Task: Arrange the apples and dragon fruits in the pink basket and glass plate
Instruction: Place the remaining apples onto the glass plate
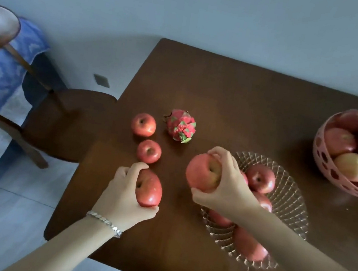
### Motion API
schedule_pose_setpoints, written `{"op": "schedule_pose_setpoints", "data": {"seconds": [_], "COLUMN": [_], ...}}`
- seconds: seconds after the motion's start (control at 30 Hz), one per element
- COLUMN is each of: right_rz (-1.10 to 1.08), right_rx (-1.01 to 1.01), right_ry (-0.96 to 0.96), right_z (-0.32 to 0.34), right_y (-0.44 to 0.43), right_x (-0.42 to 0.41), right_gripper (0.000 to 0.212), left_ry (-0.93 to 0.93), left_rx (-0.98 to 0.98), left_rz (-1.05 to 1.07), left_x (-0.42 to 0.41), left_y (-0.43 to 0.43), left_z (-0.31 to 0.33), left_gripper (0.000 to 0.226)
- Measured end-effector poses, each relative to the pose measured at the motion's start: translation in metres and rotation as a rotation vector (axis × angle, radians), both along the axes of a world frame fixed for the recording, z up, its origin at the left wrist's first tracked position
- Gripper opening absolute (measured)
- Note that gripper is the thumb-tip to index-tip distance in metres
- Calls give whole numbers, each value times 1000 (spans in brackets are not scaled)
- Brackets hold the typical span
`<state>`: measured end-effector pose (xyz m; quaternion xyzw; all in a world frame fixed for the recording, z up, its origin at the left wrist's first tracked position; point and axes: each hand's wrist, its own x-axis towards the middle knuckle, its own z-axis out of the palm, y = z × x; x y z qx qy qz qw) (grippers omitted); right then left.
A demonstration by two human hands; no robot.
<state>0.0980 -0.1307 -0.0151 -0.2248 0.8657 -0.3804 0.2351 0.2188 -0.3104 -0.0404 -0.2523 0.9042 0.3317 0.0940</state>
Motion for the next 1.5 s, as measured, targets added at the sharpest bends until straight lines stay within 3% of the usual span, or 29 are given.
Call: {"op": "schedule_pose_setpoints", "data": {"seconds": [0.2, 0.33, 0.6, 0.8, 0.87, 0.97, 1.03, 1.1, 1.23, 1.37, 1.5], "right_rz": [-159, -125, -20, 125, 154, 5, -74, -60, -162, -509, -740], "right_rx": [236, 338, 488, 751, 671, 248, -43, -206, -270, -260, -128], "right_ry": [-56, -113, -51, 176, 70, -99, -315, -569, -579, -497, -442], "right_z": [1, -27, -63, -63, -53, -24, -2, 12, 7, -7, -25], "right_y": [133, 174, 187, 188, 189, 187, 185, 183, 186, 199, 201], "right_x": [-20, -16, -13, -8, -11, -15, -14, -10, -11, -35, -66], "right_gripper": [80, 79, 92, 97, 97, 81, 67, 55, 34, 30, 57], "left_ry": [102, 100, 79, 48, 48, 83, 131, 192, 280, 233, 125], "left_rx": [112, 125, 110, 115, 128, 150, 170, 138, 44, 133, -200], "left_rz": [-99, -132, -134, -131, -134, -158, -191, -247, -473, -508, -569], "left_x": [-37, -39, -35, -35, -34, -40, -46, -54, -64, -79, -104], "left_y": [74, 108, 149, 168, 173, 185, 196, 210, 230, 225, 219], "left_z": [15, 17, 24, 27, 27, 30, 34, 36, 35, 15, -14], "left_gripper": [85, 83, 81, 83, 85, 89, 92, 98, 102, 83, 57]}}
